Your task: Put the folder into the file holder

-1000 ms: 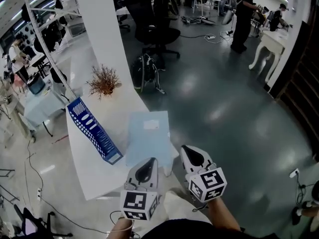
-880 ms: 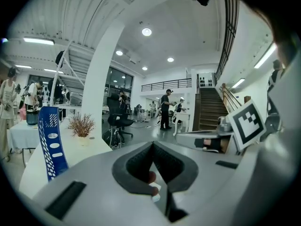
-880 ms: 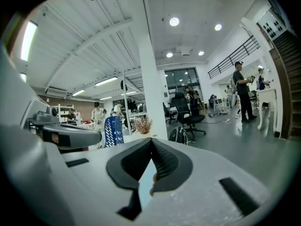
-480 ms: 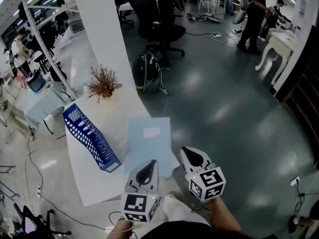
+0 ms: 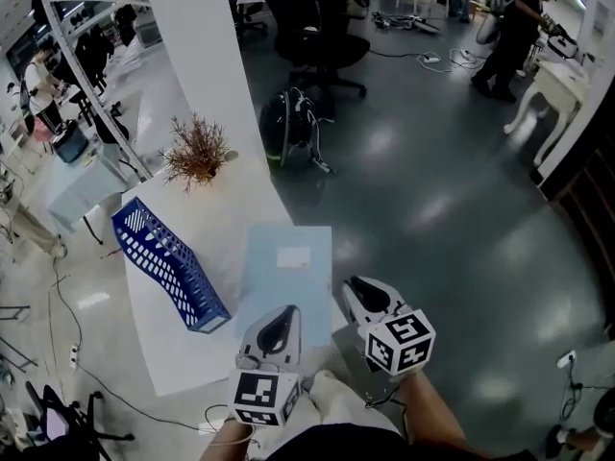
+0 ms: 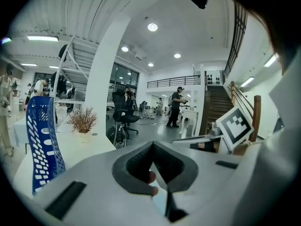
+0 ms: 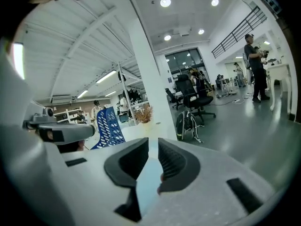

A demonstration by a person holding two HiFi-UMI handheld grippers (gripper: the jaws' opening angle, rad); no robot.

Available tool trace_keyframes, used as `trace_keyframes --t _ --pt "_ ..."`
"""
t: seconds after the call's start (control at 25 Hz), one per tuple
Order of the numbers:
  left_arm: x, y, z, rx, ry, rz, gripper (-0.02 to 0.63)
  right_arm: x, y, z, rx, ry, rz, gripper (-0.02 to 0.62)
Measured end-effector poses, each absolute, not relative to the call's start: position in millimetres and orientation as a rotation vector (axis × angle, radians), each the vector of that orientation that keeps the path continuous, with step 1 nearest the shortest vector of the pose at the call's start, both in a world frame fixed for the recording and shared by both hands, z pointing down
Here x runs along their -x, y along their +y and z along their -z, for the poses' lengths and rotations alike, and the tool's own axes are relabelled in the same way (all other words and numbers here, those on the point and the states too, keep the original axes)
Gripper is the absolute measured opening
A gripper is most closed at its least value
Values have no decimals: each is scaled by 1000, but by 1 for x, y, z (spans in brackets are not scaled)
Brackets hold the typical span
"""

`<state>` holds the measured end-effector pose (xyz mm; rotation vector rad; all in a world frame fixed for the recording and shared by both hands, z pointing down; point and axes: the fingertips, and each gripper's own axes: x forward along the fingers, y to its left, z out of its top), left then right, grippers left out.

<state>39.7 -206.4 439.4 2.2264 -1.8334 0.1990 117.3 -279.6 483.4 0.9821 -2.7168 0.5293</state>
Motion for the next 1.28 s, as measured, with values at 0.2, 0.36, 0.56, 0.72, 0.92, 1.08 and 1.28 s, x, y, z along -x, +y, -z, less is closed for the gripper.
trace_keyframes --t 0.2,0.36,0.56,0.72,0.92,1.08,1.28 --pt "-32 -223 -447 -2214 -1829 -210 5 -107 -304 -501 -946 -2700 -591 64" --pt "-24 -234 -449 -2212 -1822 -211 5 -97 -316 -512 -926 -2682 -626 84" --pt "-17 -249 -455 -2216 -1813 -210 5 -89 -328 -528 -915 -2661 -678 100" --pt "-9 -264 -461 -2229 -1797 -213 5 -82 -342 -540 -922 -2641 -715 107" --pt "0 -278 -469 -2245 -1773 -221 5 -74 -356 -555 -934 -2616 -761 114" --pt "3 -289 -477 -2250 -1745 -222 5 -69 -368 -569 -934 -2602 -793 134" --pt "13 -303 -488 -2277 -1754 -221 5 -63 -382 -588 -944 -2574 -840 163"
